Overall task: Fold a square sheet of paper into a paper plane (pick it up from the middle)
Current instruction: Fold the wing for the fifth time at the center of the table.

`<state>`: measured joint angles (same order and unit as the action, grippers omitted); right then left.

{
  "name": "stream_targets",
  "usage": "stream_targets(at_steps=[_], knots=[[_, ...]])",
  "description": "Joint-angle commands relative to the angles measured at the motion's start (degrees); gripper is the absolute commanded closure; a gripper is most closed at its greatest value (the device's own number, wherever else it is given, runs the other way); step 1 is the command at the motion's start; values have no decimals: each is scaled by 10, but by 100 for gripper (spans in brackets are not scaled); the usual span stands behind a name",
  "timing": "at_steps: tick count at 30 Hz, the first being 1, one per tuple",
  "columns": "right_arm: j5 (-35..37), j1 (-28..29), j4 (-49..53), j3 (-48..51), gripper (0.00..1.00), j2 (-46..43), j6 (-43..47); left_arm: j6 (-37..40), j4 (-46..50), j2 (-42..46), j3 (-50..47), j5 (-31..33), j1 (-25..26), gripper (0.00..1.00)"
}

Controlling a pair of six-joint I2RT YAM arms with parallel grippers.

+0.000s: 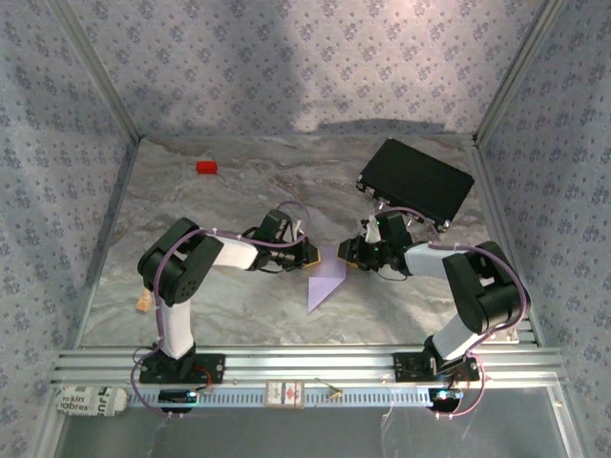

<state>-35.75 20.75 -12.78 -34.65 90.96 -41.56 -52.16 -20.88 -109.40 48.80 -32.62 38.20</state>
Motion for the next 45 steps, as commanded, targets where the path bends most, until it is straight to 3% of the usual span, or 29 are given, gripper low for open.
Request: stream_targets(at_steps=[1, 35, 41, 45], knots=[[-21, -3, -21, 3, 66, 6, -6, 1, 38, 4, -20, 15, -11, 93], [-56, 11, -41, 17, 73, 39, -6, -8, 29, 21, -24, 16, -12, 90], [-49, 13, -45, 20, 82, 35, -15, -8, 31, 30, -24, 16, -12, 88], [-41, 13, -48, 25, 90, 23, -28, -5, 36, 47, -22, 16, -12, 80]])
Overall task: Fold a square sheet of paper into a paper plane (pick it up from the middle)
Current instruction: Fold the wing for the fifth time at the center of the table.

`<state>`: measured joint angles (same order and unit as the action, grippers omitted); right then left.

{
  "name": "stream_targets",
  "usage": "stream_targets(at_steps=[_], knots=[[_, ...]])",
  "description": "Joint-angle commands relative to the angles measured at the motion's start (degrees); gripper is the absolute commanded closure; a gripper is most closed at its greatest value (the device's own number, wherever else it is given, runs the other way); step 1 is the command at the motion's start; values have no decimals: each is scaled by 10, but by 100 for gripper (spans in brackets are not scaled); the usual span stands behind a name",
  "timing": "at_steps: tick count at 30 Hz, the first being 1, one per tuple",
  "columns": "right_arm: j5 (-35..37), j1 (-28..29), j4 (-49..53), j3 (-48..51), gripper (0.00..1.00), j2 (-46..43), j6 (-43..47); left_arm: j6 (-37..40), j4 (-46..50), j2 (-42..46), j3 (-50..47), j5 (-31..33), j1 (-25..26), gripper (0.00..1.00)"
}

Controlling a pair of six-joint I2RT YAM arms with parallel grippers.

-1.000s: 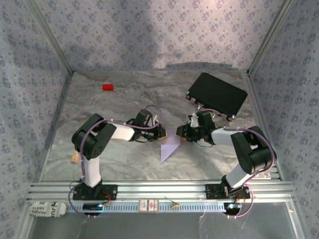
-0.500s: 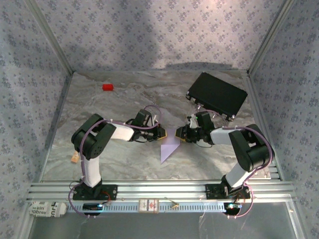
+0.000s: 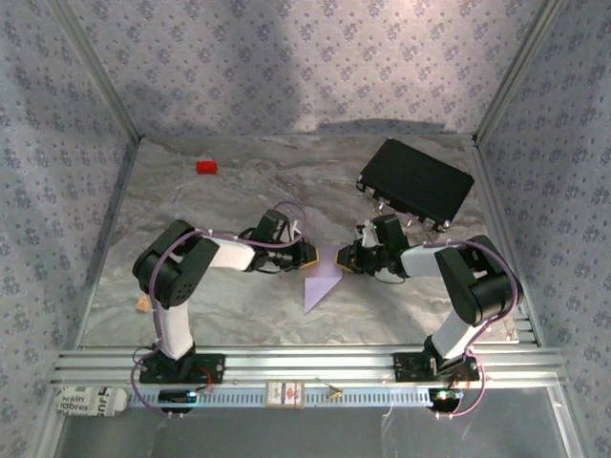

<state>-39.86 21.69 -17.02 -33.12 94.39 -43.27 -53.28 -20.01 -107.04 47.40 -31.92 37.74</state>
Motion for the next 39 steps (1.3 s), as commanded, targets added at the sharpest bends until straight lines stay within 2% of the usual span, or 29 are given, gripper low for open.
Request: stream_targets(at_steps=[1, 7, 13, 17, 21, 29, 35, 39], knots=[[3, 4, -8, 12, 91, -15, -16, 7, 29, 28, -7, 8, -8, 78], [43, 12, -23, 33, 95, -48, -59, 22, 51, 81, -12, 15, -14, 63], [139, 22, -22, 69, 97, -120, -150, 75, 103, 159, -26, 50, 0, 63], [208, 31, -7, 97, 100, -172, -225, 155, 156, 207, -35, 135, 51, 62], [233, 43, 11, 101, 100, -205, -253, 227, 186, 231, -37, 217, 118, 59], [240, 49, 35, 90, 100, -229, -256, 309, 200, 201, -23, 323, 212, 52], [237, 49, 29, 87, 100, -223, -257, 354, 203, 156, 4, 386, 262, 51], [235, 50, 29, 86, 100, -223, -256, 359, 207, 129, 14, 419, 275, 51]])
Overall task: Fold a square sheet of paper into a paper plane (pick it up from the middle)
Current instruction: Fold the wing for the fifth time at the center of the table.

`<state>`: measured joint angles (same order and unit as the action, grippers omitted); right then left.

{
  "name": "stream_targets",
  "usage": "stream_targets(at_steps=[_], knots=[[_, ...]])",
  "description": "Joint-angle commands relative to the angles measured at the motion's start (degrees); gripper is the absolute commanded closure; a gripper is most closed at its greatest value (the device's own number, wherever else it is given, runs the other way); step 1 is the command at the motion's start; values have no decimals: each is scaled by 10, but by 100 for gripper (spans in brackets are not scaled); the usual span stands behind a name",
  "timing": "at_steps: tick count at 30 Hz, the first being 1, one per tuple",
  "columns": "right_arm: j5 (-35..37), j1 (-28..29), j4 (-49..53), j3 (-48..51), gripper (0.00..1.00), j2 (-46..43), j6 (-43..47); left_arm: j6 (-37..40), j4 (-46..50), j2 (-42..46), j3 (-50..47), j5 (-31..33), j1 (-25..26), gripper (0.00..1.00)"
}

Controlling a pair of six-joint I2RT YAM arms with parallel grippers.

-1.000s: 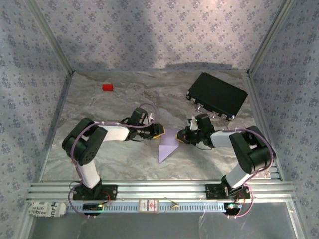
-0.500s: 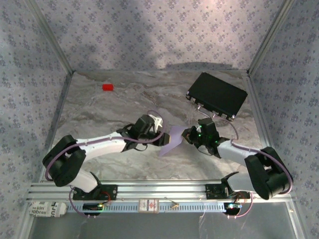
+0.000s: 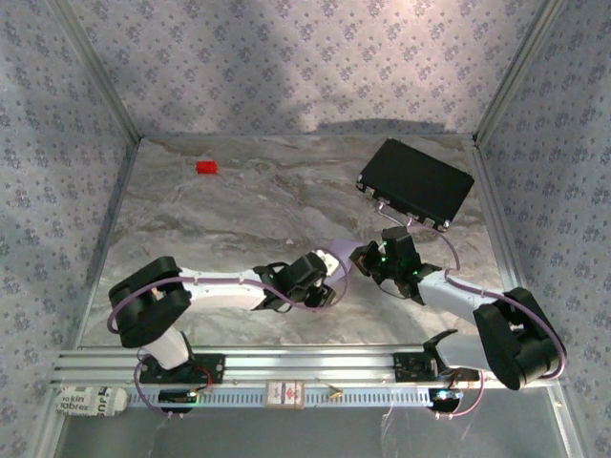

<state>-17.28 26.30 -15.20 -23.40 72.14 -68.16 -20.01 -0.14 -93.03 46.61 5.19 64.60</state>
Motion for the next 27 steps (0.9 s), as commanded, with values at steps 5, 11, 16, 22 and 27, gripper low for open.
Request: stream_targets(at_steps=[5, 11, 16, 22, 27], knots=[[11, 4, 11, -12, 100, -1, -8, 34, 4, -27, 23, 82, 17, 51], [10, 3, 11, -13, 100, -1, -7, 37, 3, -40, 24, 110, 24, 52], [10, 3, 11, -12, 100, -2, -8, 37, -6, -40, 18, 112, 27, 56], [9, 3, 11, -11, 100, -3, -7, 37, -11, -36, 14, 119, 30, 63], [9, 2, 14, -10, 100, -4, -7, 39, -11, -36, 14, 125, 30, 69]])
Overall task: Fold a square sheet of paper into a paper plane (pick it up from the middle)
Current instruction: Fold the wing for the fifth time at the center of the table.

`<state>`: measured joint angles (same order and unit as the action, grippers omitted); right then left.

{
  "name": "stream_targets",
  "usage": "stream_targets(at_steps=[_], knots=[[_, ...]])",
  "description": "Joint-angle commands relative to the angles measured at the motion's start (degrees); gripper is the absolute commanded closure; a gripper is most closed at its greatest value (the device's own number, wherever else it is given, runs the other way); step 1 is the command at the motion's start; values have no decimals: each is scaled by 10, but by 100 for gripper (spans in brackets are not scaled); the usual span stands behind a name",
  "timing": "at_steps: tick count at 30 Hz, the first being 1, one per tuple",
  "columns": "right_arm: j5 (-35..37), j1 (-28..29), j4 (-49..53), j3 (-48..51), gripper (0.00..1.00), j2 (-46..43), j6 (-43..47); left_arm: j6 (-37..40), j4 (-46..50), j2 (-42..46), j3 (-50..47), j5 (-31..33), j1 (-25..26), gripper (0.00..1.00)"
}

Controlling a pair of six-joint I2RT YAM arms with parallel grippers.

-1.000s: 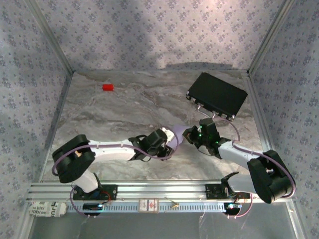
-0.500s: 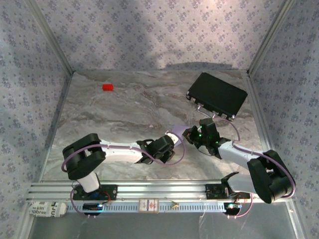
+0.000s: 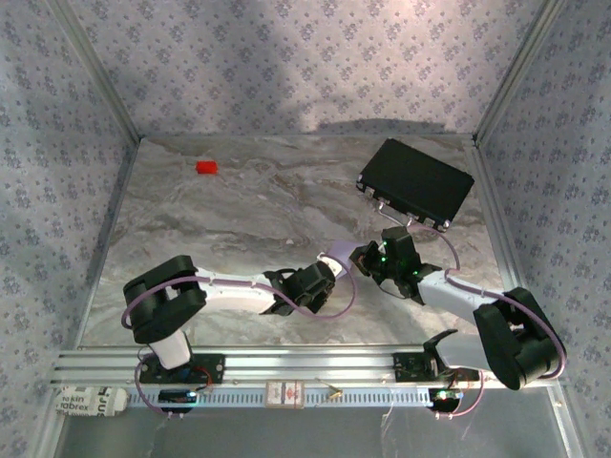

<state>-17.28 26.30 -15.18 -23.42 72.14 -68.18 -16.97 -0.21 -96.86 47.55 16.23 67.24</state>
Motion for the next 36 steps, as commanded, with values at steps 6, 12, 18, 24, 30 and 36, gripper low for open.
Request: stream_targets(at_steps=[6, 12, 18, 24, 30, 36], knots=[[10, 1, 15, -9, 100, -7, -6, 11, -9, 2, 2, 15, 5, 73], [10, 1, 18, -10, 100, -10, -5, 15, -8, 1, 1, 19, 5, 77], [9, -1, 21, -10, 100, -12, -4, 19, -9, 0, 0, 22, 5, 79], [9, -2, 23, -9, 100, -15, -3, 20, -8, -1, 2, 24, 5, 79], [9, -2, 24, -9, 100, -16, -2, 16, -1, -5, 6, 31, 5, 85], [13, -2, 26, -4, 97, -25, 0, 8, 1, -7, 8, 26, 5, 92]])
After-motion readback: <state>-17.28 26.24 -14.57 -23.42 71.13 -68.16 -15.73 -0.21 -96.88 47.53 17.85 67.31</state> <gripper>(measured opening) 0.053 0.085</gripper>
